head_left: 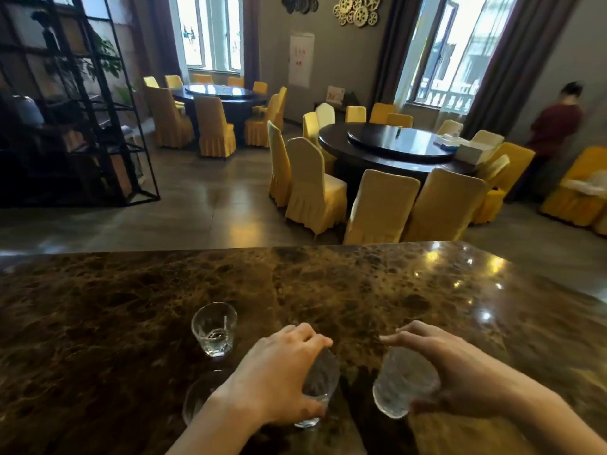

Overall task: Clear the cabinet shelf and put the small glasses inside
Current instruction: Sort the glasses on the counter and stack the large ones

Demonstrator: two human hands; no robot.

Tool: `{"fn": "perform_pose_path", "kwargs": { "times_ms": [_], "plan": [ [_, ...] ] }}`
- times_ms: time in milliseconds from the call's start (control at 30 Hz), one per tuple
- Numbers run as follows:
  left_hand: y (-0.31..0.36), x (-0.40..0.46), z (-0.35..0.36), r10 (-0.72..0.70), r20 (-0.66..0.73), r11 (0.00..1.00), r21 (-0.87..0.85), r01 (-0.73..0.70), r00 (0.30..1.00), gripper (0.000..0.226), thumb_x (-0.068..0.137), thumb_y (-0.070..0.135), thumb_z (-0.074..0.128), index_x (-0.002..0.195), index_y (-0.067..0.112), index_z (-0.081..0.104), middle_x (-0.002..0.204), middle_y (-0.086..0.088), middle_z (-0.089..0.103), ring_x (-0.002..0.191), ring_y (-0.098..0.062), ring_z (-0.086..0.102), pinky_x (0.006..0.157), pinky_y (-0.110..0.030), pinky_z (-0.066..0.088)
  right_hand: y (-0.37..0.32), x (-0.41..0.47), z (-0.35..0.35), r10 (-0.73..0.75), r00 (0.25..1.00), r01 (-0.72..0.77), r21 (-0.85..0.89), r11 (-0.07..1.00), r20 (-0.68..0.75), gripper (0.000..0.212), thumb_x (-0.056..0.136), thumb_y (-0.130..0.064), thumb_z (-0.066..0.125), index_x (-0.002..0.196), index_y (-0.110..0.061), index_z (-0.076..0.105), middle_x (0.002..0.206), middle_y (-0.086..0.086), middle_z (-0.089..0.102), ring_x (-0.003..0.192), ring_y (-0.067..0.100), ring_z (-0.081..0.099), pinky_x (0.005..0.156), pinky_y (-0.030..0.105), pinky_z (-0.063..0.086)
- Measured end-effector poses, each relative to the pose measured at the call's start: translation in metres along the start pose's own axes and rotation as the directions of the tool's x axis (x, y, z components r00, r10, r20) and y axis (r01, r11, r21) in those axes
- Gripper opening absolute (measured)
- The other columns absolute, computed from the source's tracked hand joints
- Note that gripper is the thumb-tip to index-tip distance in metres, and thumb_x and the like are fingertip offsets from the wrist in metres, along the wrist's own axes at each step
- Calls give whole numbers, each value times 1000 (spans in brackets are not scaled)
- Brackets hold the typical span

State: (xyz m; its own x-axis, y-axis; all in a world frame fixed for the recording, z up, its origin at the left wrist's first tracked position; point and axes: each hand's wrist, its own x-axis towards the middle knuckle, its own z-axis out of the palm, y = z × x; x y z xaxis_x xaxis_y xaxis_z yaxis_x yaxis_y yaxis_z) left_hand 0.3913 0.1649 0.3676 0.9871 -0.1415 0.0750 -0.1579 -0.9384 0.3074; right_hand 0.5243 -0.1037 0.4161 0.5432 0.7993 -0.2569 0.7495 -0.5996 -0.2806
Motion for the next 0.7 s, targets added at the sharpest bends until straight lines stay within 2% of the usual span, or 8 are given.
{"fn": "perform_pose_path", "kwargs": {
  "times_ms": [100,200,333,467,700],
  "plan": [
    [0,1,4,-16,-7,1000,4,16,1000,86,71,62,72,146,41,35,133,22,42,126,-2,40,102,-25,39,4,4,3,28,999,-29,-18,999,-38,81,71,-47,85,139,-52,43,128,-29,40,121,-2,42,100,20,42],
    [0,-4,5,-51,-4,999,-7,51,999,86,69,63,74,144,42,37,130,23,43,123,-2,41,104,-26,41,2,16,-2,34,999,-36,-54,998,-40,77,69,-44,86,136,-49,48,120,-26,44,115,3,44,96,24,45],
    [-1,-16,5,-98,-23,995,-26,98,995,86,66,65,72,141,43,39,123,25,43,118,0,42,101,-24,42,-18,54,-16,-17,997,9,-100,995,-78,78,69,-42,88,137,-46,50,121,-17,47,113,9,47,95,32,49],
    [-3,-30,4,-144,-35,989,-42,143,989,85,66,66,74,140,44,38,125,24,43,118,0,40,99,-22,40,-50,112,-25,-114,985,97,-127,987,-130,79,67,-41,90,137,-43,52,126,-10,51,117,14,49,95,31,51],
    [-5,-37,4,-184,-28,982,-46,182,983,84,68,60,75,141,42,38,134,21,42,128,-4,37,109,-35,40,-97,189,-11,-173,976,164,-74,984,-132,81,67,-39,92,139,-38,54,129,-6,53,121,18,49,97,34,50]
  ]
}}
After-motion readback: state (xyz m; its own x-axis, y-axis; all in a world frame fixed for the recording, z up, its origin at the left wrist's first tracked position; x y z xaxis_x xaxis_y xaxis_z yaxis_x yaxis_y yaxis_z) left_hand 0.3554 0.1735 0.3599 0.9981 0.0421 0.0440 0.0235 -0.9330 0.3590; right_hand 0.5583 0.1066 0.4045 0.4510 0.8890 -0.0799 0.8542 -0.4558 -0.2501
